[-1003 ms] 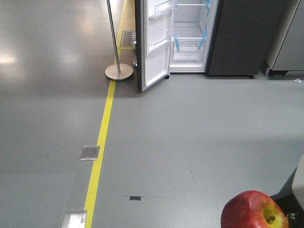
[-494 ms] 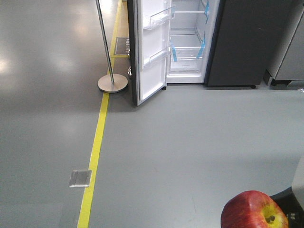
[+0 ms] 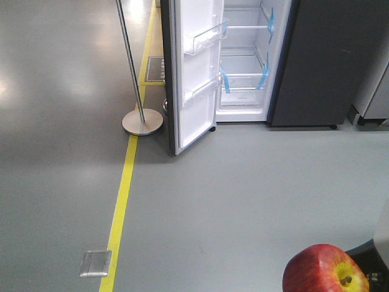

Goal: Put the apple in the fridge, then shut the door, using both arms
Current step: 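Drive toward the open refrigerator with the apple in the right gripper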

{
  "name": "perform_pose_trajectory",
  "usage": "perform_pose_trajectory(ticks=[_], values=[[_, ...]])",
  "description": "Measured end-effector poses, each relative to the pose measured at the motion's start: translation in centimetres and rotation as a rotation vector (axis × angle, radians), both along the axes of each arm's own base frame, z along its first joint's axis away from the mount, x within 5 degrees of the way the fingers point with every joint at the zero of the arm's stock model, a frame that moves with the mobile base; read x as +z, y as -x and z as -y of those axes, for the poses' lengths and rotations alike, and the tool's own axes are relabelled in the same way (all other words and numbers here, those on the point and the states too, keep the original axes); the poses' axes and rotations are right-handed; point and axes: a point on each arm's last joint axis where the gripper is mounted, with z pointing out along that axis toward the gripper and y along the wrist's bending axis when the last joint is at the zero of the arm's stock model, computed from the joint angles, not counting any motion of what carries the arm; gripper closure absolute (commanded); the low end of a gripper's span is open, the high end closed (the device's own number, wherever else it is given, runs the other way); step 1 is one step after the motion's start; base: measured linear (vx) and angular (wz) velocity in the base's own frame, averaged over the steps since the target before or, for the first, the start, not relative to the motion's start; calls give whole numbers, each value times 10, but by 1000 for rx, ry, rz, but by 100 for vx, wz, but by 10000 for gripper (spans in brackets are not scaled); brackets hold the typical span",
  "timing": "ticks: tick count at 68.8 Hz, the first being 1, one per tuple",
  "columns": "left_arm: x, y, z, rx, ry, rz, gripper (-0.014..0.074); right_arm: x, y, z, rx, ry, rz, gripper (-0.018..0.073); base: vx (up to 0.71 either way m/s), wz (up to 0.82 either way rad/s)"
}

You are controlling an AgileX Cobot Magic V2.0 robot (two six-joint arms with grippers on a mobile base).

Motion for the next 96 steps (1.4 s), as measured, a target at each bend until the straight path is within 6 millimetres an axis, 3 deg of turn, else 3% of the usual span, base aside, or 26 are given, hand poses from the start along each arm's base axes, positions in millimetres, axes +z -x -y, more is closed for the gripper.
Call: perform_pose_trajectory(ticks=[96], values=[[0,0,0,0,0,0,603,0,0,0,0,0,0,437,25,2]])
